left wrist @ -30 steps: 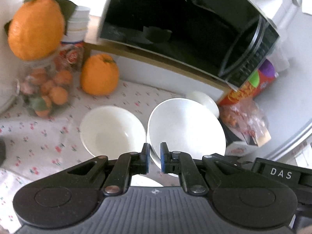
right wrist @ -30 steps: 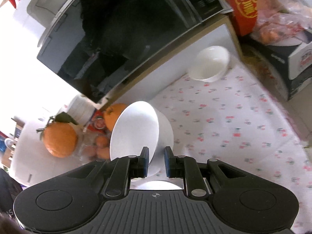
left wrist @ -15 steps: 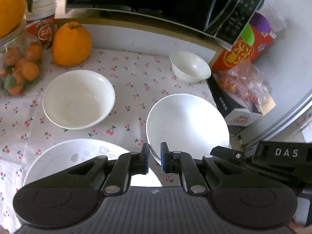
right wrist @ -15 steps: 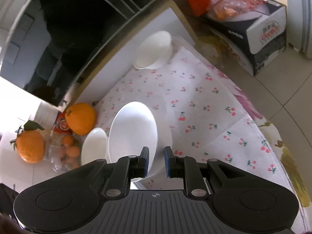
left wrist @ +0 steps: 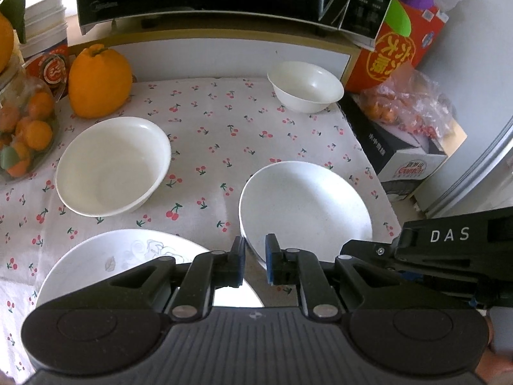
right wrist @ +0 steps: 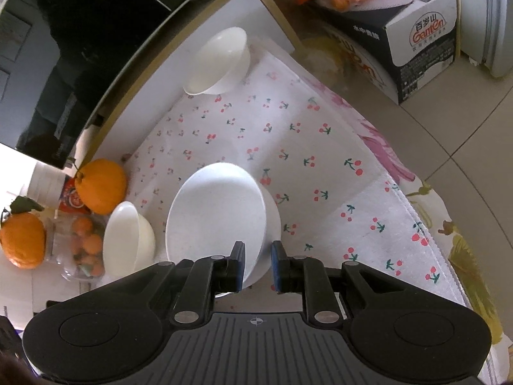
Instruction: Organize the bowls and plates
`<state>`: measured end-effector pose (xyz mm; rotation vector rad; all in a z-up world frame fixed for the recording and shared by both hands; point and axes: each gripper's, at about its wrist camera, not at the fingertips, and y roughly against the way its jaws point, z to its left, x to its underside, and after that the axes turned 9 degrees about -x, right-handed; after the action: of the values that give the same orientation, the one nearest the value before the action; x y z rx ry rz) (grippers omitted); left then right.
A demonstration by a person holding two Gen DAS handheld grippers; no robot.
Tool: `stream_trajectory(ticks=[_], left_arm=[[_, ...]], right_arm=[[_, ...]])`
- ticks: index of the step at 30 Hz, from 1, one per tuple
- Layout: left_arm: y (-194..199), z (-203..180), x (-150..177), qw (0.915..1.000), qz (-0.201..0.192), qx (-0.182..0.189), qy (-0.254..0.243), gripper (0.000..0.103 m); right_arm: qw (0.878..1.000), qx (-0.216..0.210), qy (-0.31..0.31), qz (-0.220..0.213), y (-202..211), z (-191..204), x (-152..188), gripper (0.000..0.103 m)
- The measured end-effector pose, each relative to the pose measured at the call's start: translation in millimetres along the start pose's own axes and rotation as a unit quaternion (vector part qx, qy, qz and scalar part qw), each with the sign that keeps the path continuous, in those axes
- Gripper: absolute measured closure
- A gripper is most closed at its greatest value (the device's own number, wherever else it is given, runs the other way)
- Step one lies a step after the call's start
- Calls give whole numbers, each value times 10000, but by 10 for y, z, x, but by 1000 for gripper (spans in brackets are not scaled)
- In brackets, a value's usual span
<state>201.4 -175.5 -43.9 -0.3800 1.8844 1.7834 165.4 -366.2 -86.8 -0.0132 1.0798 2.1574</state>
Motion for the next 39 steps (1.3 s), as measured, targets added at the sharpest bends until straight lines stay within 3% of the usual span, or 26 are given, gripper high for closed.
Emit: stream_trajectory(ticks=[2,7,10,12,20,30,39], left_arm=[[3,-25,-2,10000,-34,-26,-62,91],[28,-78,-4,9997,-138,-11,-185,79],[68,-83,-13,9995,-220,-17,-210,77],[101,-78,-25,9993,-292,0,-213,67],[266,-31,-69,9981,-557,81,-258,42],[404,226,-104,9974,-684,207,-37,20],[450,573,-114,9963,-844,-114,98,7]], right_arm=[[10000,-9,1,5,-2,-3,-8,83],[10000,19,-4,14,6,7,-20,81],[10000,-3,-25,14,26,20,-18,64],[10000,-14,-6,-49,60,41,-14,51],[9997,-150,35,-179,152,121,-14,29],[9990,-142,254,-325,180,303,16,19],[9970,-99,591,-480,113,556,40,15]])
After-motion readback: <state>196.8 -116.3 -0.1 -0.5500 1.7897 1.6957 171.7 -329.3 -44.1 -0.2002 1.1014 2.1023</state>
